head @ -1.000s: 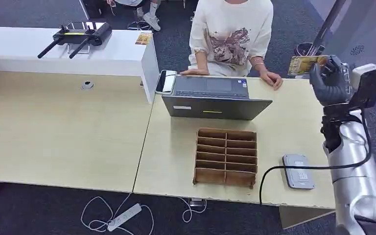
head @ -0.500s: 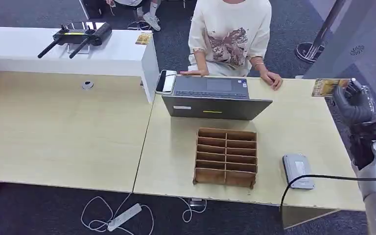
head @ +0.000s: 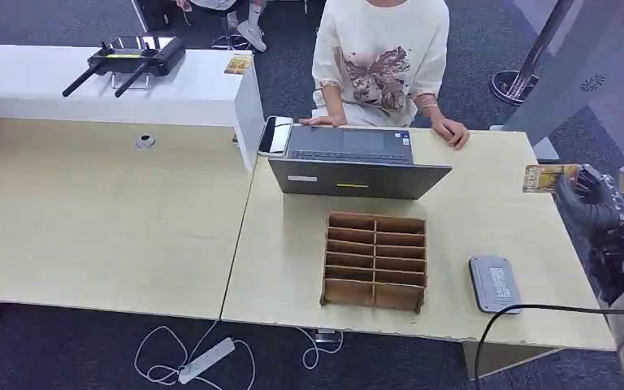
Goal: Pass the card to the sensor for recognition and then transmit it.
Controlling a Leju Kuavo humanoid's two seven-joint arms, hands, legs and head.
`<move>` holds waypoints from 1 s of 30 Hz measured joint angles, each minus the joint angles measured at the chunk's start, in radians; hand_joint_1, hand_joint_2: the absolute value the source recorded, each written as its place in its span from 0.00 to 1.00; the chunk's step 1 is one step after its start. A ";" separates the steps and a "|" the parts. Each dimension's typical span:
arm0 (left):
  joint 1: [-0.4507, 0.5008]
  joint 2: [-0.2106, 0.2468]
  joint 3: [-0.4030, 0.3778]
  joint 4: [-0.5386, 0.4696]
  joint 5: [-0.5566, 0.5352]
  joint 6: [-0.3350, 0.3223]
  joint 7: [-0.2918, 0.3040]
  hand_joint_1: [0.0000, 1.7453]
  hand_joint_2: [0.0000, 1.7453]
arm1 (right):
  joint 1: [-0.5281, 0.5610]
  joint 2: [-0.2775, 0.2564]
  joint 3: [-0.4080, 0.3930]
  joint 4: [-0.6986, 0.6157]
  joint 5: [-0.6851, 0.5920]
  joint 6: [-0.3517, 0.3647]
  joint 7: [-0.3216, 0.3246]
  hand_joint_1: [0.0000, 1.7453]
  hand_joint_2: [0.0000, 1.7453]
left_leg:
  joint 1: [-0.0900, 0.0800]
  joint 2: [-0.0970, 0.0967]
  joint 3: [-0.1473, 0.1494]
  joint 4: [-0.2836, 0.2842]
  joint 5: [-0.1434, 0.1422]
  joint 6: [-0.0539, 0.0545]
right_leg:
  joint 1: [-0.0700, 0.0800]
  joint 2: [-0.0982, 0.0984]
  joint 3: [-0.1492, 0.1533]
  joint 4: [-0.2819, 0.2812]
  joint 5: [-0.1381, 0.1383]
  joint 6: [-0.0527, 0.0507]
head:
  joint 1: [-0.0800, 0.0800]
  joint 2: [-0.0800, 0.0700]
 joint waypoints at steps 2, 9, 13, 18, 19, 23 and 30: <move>0.000 0.002 0.000 0.000 0.000 -0.001 0.000 0.00 1.00 | 0.004 -0.013 0.002 0.014 0.000 0.023 0.001 1.00 1.00 | 0.000 0.000 0.000 0.000 0.000 0.000 | 0.000 0.000 0.000 0.000 0.000 0.000 | 0.000 0.000; 0.000 0.005 0.000 0.000 -0.002 0.000 0.000 0.00 1.00 | 0.015 -0.062 0.008 0.048 -0.002 0.090 0.007 1.00 1.00 | 0.000 0.000 0.000 0.000 0.000 0.000 | 0.000 0.000 0.000 0.000 0.000 0.000 | 0.000 0.000; 0.000 0.008 0.000 0.000 -0.003 -0.001 0.002 0.00 1.00 | 0.024 -0.098 0.013 0.064 -0.009 0.153 0.018 1.00 1.00 | 0.000 -0.001 -0.001 0.000 0.000 0.000 | 0.000 -0.001 0.000 0.000 0.000 0.000 | 0.000 0.000; 0.000 0.011 0.000 0.000 -0.008 -0.008 0.002 0.00 1.00 | 0.076 -0.141 0.013 0.069 -0.091 0.248 0.004 1.00 1.00 | 0.000 -0.002 -0.001 0.000 0.000 0.000 | 0.000 -0.002 0.000 0.000 0.000 0.000 | 0.000 0.000; 0.000 0.012 0.000 0.000 -0.010 -0.010 0.001 0.00 1.00 | 0.091 -0.145 0.013 0.068 -0.105 0.258 0.004 1.00 1.00 | 0.000 -0.002 -0.001 0.000 0.000 0.000 | 0.000 -0.002 0.000 0.000 0.000 0.000 | 0.000 0.000; 0.001 0.014 0.000 0.000 -0.015 -0.013 -0.001 0.00 1.00 | 0.141 -0.154 0.013 0.067 -0.111 0.272 0.011 1.00 1.00 | 0.000 -0.001 -0.002 0.000 -0.001 0.001 | 0.000 -0.002 -0.001 0.000 0.000 0.000 | 0.000 0.000; 0.000 0.018 0.008 0.000 -0.018 -0.016 0.002 0.00 1.00 | 0.118 -0.153 0.062 0.088 -0.065 0.276 0.039 1.00 1.00 | 0.000 -0.001 -0.002 0.000 0.000 0.001 | 0.000 -0.002 0.000 0.000 0.000 0.000 | 0.000 0.000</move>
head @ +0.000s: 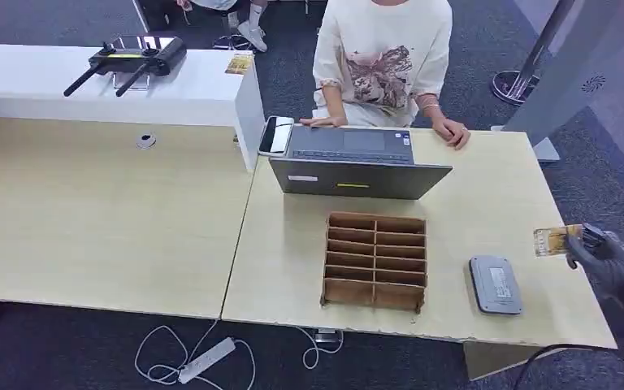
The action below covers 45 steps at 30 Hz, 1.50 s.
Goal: Pass the card to the sensor for recognition and then transmit it.
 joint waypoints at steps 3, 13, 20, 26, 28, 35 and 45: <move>0.000 0.000 0.001 0.000 -0.003 -0.002 0.000 0.00 1.00 | -0.001 0.002 0.029 0.003 0.016 -0.010 -0.002 1.00 1.00 | 0.000 -0.001 0.000 0.000 0.000 0.000 | 0.000 -0.001 0.000 0.000 0.000 0.000 | 0.000 0.000; -0.001 0.000 0.003 0.000 -0.010 -0.002 0.000 0.00 1.00 | -0.009 0.030 0.115 0.009 0.091 -0.059 0.003 1.00 1.00 | 0.000 0.000 -0.001 0.000 0.000 0.000 | 0.000 -0.001 0.000 0.000 0.000 0.000 | 0.000 0.000; -0.001 -0.002 0.003 0.000 -0.019 -0.001 0.000 0.00 1.00 | -0.013 0.046 0.152 0.036 0.122 -0.078 -0.018 1.00 1.00 | 0.000 0.000 -0.001 0.000 0.000 0.000 | 0.000 -0.001 0.000 0.000 0.000 0.000 | 0.000 0.000; -0.001 -0.003 0.003 0.000 -0.021 -0.001 0.000 0.00 1.00 | -0.020 0.052 0.173 0.057 0.142 -0.084 -0.014 1.00 1.00 | 0.000 0.000 -0.001 0.000 0.000 0.000 | 0.000 -0.001 0.000 0.000 0.000 0.000 | 0.000 0.000; -0.001 -0.003 0.004 0.000 -0.021 -0.001 0.000 0.00 1.00 | -0.030 0.054 0.179 0.065 0.148 -0.084 -0.009 1.00 1.00 | 0.000 0.000 -0.001 0.000 0.000 0.000 | 0.000 0.000 0.000 0.000 0.000 0.000 | 0.000 0.000; 0.000 -0.003 0.007 0.000 -0.022 0.001 0.003 0.00 1.00 | -0.057 0.061 0.197 0.095 0.158 -0.076 -0.003 1.00 1.00 | 0.000 -0.001 -0.001 0.000 0.000 0.000 | 0.000 -0.001 0.000 0.000 0.000 0.000 | 0.000 0.000; -0.001 -0.003 0.010 0.005 -0.021 0.001 0.006 0.00 1.00 | -0.067 0.061 0.213 0.116 0.169 -0.071 -0.009 1.00 1.00 | 0.000 -0.001 -0.001 0.000 0.000 0.000 | 0.000 -0.001 0.000 0.000 0.000 0.000 | 0.000 0.000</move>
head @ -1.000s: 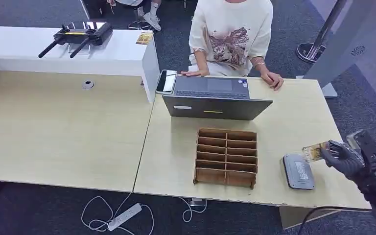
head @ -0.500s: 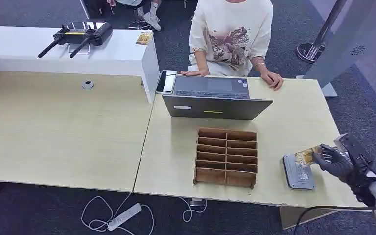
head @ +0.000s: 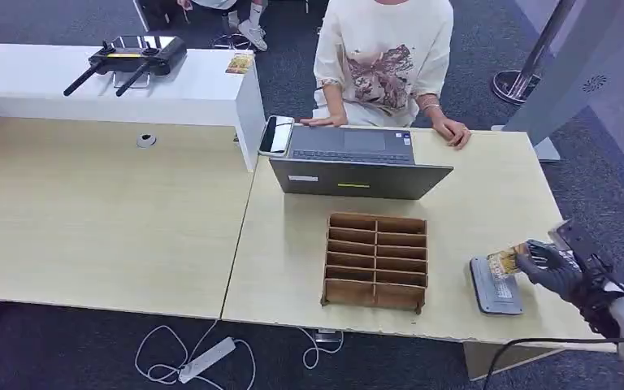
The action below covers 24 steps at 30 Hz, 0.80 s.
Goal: Pass the card to the sensor for recognition and then transmit it.
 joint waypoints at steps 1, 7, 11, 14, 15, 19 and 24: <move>0.000 0.000 0.000 0.000 0.000 0.000 0.000 0.00 1.00 | 0.000 0.000 0.001 0.000 0.000 0.003 0.001 1.00 1.00 | 0.000 0.000 0.000 0.000 0.000 0.000 | 0.000 0.000 0.000 0.000 0.000 0.000 | 0.000 0.000; 0.000 0.000 0.001 0.000 0.000 -0.002 0.003 0.00 1.00 | 0.000 0.000 0.005 0.004 0.000 0.014 0.004 1.00 1.00 | 0.000 0.000 0.000 0.000 0.000 0.000 | 0.000 0.000 0.000 0.000 0.000 0.000 | 0.000 0.000; -0.001 0.000 0.002 0.000 0.001 -0.004 0.003 0.00 1.00 | 0.001 0.000 0.011 0.005 -0.002 0.009 0.000 1.00 1.00 | 0.000 0.000 0.000 0.000 0.000 0.000 | 0.000 0.000 0.000 0.000 0.000 0.000 | 0.000 0.000; -0.001 0.000 0.002 0.000 0.000 -0.004 0.003 0.00 1.00 | 0.003 0.000 0.016 0.005 -0.002 0.010 -0.001 1.00 1.00 | 0.000 0.000 0.000 0.000 0.000 0.000 | 0.000 0.000 0.000 0.000 0.000 0.000 | 0.000 0.000; -0.001 0.000 0.002 0.000 -0.001 -0.004 0.003 0.00 1.00 | 0.004 0.000 0.018 0.005 -0.002 0.011 -0.001 1.00 1.00 | 0.000 0.000 0.000 0.000 0.000 0.000 | 0.000 0.000 0.000 0.000 0.000 0.000 | 0.000 0.000; -0.001 0.000 0.002 0.000 -0.003 -0.007 0.003 0.00 1.00 | 0.004 0.000 0.022 0.005 0.001 0.028 0.000 1.00 1.00 | 0.000 0.000 0.000 0.000 0.000 0.000 | 0.000 0.000 0.000 0.000 0.000 0.000 | 0.000 0.000; -0.002 0.001 0.002 0.000 -0.004 -0.007 0.003 0.00 1.00 | 0.005 0.002 0.030 0.005 0.005 0.029 0.001 1.00 1.00 | 0.000 0.000 0.000 0.000 0.000 0.000 | 0.000 0.000 0.000 0.000 0.000 0.000 | 0.000 0.000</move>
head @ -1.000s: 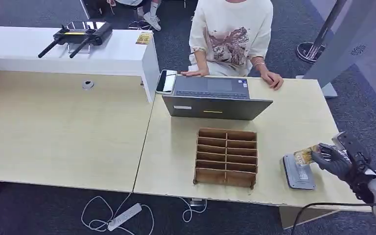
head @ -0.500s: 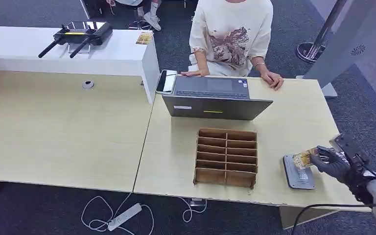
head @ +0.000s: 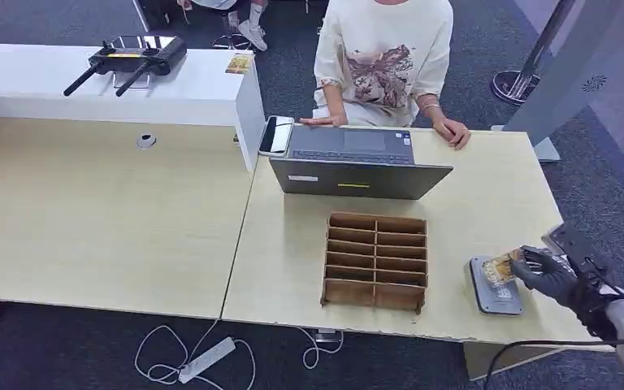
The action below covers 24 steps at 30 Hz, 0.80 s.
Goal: Pass the card to the sensor for recognition and then transmit it.
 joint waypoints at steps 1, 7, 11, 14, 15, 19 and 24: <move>0.000 0.000 0.000 0.000 0.000 0.000 0.000 0.00 1.00 | 0.000 0.001 0.002 0.000 0.000 0.000 0.000 1.00 1.00 | 0.000 0.000 0.000 0.000 0.000 0.000 | 0.000 0.000 0.000 0.000 0.000 0.000 | 0.000 0.000; -0.005 0.002 0.000 0.000 -0.009 -0.003 0.000 0.00 1.00 | 0.016 0.008 0.019 -0.002 0.024 0.008 -0.011 1.00 1.00 | 0.000 0.000 0.000 0.000 0.000 0.000 | 0.000 0.000 0.000 0.000 0.000 0.000 | 0.000 0.000; -0.007 0.003 0.000 0.000 -0.011 -0.007 0.001 0.00 1.00 | 0.019 0.010 0.024 -0.007 0.051 -0.013 -0.006 1.00 1.00 | 0.000 0.001 0.000 0.000 0.000 0.000 | 0.000 0.001 0.000 0.000 0.000 0.000 | 0.000 0.000; -0.007 0.003 0.000 0.000 -0.011 -0.009 0.006 0.00 1.00 | 0.020 0.013 0.039 -0.006 0.087 -0.051 0.015 1.00 1.00 | 0.000 0.000 0.000 0.000 0.000 0.000 | 0.000 0.000 0.000 0.000 0.000 0.000 | 0.000 0.000; -0.007 0.003 0.000 0.000 -0.012 -0.009 0.006 0.00 1.00 | 0.020 0.013 0.042 -0.007 0.090 -0.059 0.015 1.00 1.00 | 0.000 0.000 0.000 0.000 0.000 0.000 | 0.000 0.000 0.000 0.000 0.000 0.000 | 0.000 0.000; -0.009 0.003 0.000 0.000 -0.015 -0.009 0.006 0.00 1.00 | 0.022 0.020 0.050 -0.006 0.118 -0.106 0.021 1.00 1.00 | 0.000 0.001 0.001 0.000 0.000 0.000 | 0.000 0.001 0.000 0.000 0.000 0.000 | 0.000 0.000; -0.009 0.003 0.000 0.000 -0.016 -0.009 0.008 0.00 1.00 | 0.021 0.031 0.059 -0.006 0.157 -0.167 0.036 1.00 1.00 | 0.000 0.001 0.002 0.000 0.000 0.000 | 0.000 0.001 0.002 0.000 0.000 0.000 | 0.000 0.000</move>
